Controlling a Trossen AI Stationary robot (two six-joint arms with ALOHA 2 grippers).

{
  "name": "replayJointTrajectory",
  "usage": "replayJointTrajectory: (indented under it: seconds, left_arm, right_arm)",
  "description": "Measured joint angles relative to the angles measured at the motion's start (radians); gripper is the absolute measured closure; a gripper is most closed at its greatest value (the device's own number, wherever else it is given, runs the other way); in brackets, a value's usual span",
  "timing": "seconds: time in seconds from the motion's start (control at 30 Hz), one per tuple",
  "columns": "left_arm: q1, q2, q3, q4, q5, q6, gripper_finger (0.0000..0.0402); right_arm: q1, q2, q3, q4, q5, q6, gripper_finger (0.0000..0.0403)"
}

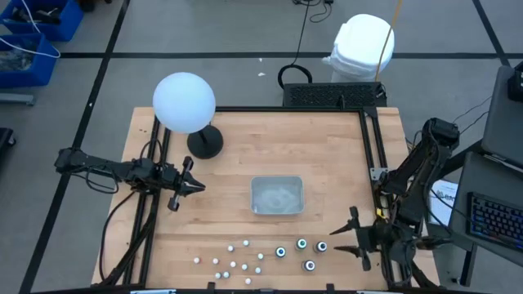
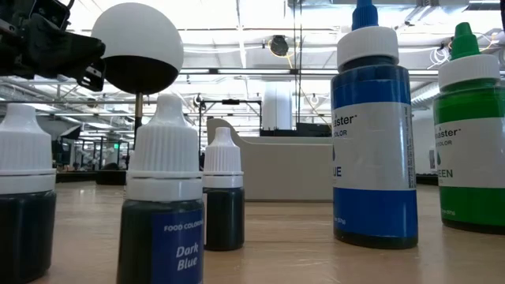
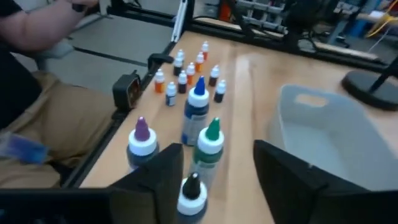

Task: Pick & Place food coloring
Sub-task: Put the large black food coloring bottle into the gray bin

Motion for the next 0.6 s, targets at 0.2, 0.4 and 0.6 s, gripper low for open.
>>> replayJointTrajectory:
  seconds: [0.2, 0.4, 0.6]
  left_arm:
    - [0.000, 0.000, 0.000, 0.001, -0.024, 0.000, 0.0364]
    - [0.000, 0.000, 0.000, -0.007, -0.076, -0.001, 0.0364]
    - [0.000, 0.000, 0.000, -0.007, -0.095, -0.003, 0.0364]
  right_arm:
    - [-0.003, 0.015, -0.129, 0.252, -0.044, -0.038, 0.0178]
    - [-0.055, 0.113, -0.167, 0.429, -0.093, -0.099, 0.0175]
    - [-0.077, 0.188, -0.167, 0.484, -0.124, -0.098, 0.0174]
